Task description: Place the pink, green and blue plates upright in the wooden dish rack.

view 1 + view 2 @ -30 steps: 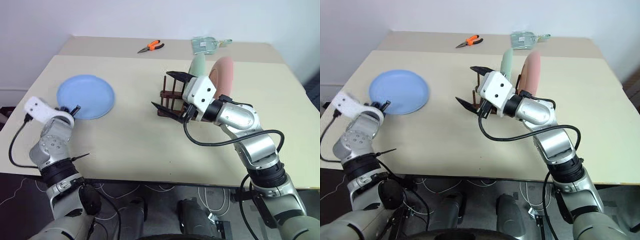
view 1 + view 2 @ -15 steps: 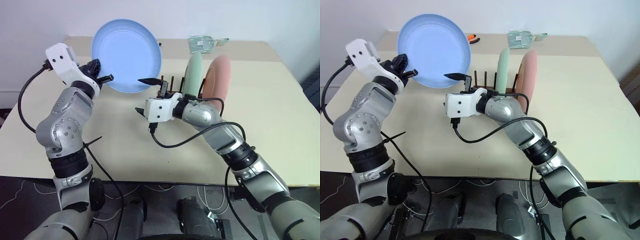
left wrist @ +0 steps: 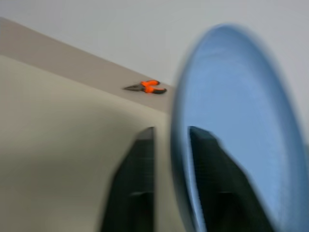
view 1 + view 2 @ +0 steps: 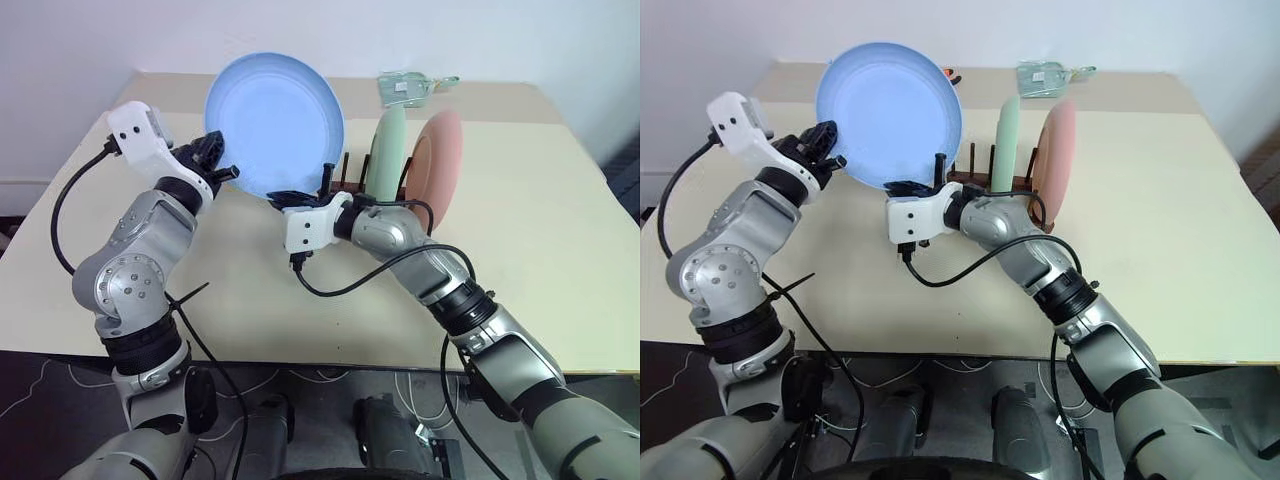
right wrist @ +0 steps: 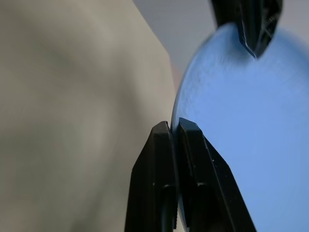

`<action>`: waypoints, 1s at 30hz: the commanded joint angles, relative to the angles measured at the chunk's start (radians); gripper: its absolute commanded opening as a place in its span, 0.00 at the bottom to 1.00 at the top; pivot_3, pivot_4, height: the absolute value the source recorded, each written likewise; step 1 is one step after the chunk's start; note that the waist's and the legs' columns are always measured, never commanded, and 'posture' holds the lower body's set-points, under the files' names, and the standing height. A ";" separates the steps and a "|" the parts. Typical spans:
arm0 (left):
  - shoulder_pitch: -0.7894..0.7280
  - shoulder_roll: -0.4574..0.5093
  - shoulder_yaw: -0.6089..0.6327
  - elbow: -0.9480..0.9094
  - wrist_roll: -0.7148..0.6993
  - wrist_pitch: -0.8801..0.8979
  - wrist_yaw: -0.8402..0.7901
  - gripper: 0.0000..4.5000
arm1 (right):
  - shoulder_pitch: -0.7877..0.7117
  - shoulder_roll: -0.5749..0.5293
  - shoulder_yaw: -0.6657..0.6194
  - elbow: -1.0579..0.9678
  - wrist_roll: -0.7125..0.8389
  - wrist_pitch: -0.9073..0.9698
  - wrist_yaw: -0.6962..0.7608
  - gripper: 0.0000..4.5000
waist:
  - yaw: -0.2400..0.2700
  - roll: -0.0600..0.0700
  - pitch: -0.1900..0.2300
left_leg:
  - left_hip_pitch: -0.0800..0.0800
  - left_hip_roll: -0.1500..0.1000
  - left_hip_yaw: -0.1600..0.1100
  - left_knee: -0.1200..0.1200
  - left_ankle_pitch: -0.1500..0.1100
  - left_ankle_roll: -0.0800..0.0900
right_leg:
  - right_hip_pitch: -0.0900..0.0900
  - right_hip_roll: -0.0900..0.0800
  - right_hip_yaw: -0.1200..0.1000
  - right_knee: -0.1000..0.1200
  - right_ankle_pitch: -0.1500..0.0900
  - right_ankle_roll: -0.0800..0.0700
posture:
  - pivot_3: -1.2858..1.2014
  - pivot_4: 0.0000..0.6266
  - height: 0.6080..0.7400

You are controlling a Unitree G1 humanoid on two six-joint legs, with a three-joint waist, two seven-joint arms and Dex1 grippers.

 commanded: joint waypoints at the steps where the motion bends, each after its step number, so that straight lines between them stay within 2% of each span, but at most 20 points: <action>1: -0.048 0.042 0.022 0.002 0.002 -0.067 -0.028 0.68 | -0.008 0.004 -0.025 -0.047 -0.026 -0.021 -0.027 0.00 | 0.000 0.000 0.000 | 0.000 0.000 0.000 0.000 0.000 0.000 | 0.000 0.000 0.000 0.000 0.000 0.000 | 0.52 0.24 1.00; 2: -0.070 0.058 0.041 0.021 0.019 -0.110 -0.028 0.78 | -0.008 0.002 -0.024 -0.047 -0.034 -0.026 -0.031 0.00 | -0.001 0.000 0.000 | 0.000 0.000 0.000 0.000 0.000 0.000 | 0.000 0.000 0.000 0.000 0.000 0.000 | 0.52 0.24 1.00; 5: -0.130 0.123 0.106 0.108 0.082 -0.246 -0.016 0.78 | -0.007 0.004 -0.026 -0.047 -0.044 -0.035 -0.040 0.00 | -0.004 0.000 0.000 | 0.000 0.000 0.000 -0.001 0.001 -0.001 | -0.001 0.001 0.000 0.000 0.000 0.000 | 0.52 0.24 1.00; 7: -0.130 0.232 0.144 0.223 0.203 -0.371 -0.015 0.78 | -0.008 0.015 -0.047 -0.047 -0.023 -0.054 -0.062 0.00 | -0.014 0.000 0.000 | 0.000 0.001 0.000 -0.002 0.002 -0.003 | -0.001 0.001 0.000 0.000 0.000 -0.001 | 0.52 0.24 1.00; 9: -0.042 0.359 0.087 0.313 0.360 -0.493 -0.072 0.78 | -0.003 0.055 -0.103 -0.072 0.078 -0.059 -0.065 0.00 | -0.027 0.000 0.000 | 0.001 0.001 0.000 -0.005 0.003 -0.004 | -0.002 0.001 0.001 0.000 0.000 -0.001 | 0.52 0.24 1.00; 11: 0.063 0.416 0.016 0.375 0.452 -0.596 -0.148 0.78 | 0.021 0.120 -0.171 -0.137 0.258 -0.027 -0.030 0.00 | -0.026 0.000 0.000 | 0.004 0.001 0.002 -0.011 0.004 -0.005 | -0.003 0.001 0.002 0.000 0.001 -0.001 | 0.52 0.24 1.00; 13: 0.140 0.420 -0.026 0.418 0.501 -0.687 -0.203 0.78 | 0.056 0.191 -0.234 -0.223 0.452 0.059 0.012 0.00 | -0.019 0.000 0.000 | 0.004 0.001 0.000 -0.013 0.004 -0.006 | -0.003 0.001 0.002 0.000 0.000 -0.001 | 0.52 0.24 1.00; 15: 0.211 0.415 -0.094 0.447 0.558 -0.779 -0.264 0.78 | 0.096 0.278 -0.312 -0.335 0.705 0.256 0.016 0.00 | -0.013 -0.001 0.000 | 0.003 0.001 -0.002 -0.014 0.005 -0.006 | -0.003 0.001 0.000 0.000 0.000 -0.002 | 0.52 0.24 1.00; 17: 0.286 0.385 -0.200 0.435 0.606 -0.862 -0.341 0.78 | 0.132 0.347 -0.396 -0.431 0.958 0.448 -0.028 0.00 | -0.005 -0.001 0.000 | 0.003 0.001 -0.004 -0.014 0.005 -0.007 | -0.003 0.001 0.000 -0.001 0.001 -0.002 | 0.52 0.24 1.00; 19: 0.356 0.321 -0.298 0.400 0.600 -0.930 -0.429 0.78 | 0.162 0.393 -0.457 -0.476 1.113 0.569 -0.099 0.00 | 0.005 -0.001 -0.001 | 0.002 0.001 -0.004 -0.013 0.005 -0.007 | -0.002 0.000 0.000 -0.002 0.001 -0.003 | 0.52 0.24 1.00; 25: 0.414 0.261 -0.359 0.342 0.574 -0.966 -0.540 0.78 | 0.175 0.411 -0.512 -0.496 1.223 0.693 -0.200 0.00 | -0.007 0.000 0.000 | 0.001 0.002 -0.004 -0.015 0.005 -0.007 | -0.009 0.002 0.002 0.001 0.001 -0.010 | 0.52 0.24 1.00; 30: 0.429 0.253 -0.374 0.328 0.583 -0.965 -0.594 0.78 | 0.186 0.421 -0.528 -0.473 1.230 0.699 -0.250 0.00 | -0.020 0.004 -0.001 | 0.002 0.004 -0.004 -0.017 0.005 -0.007 | -0.010 0.005 0.002 0.001 0.002 -0.009 | 0.52 0.24 1.00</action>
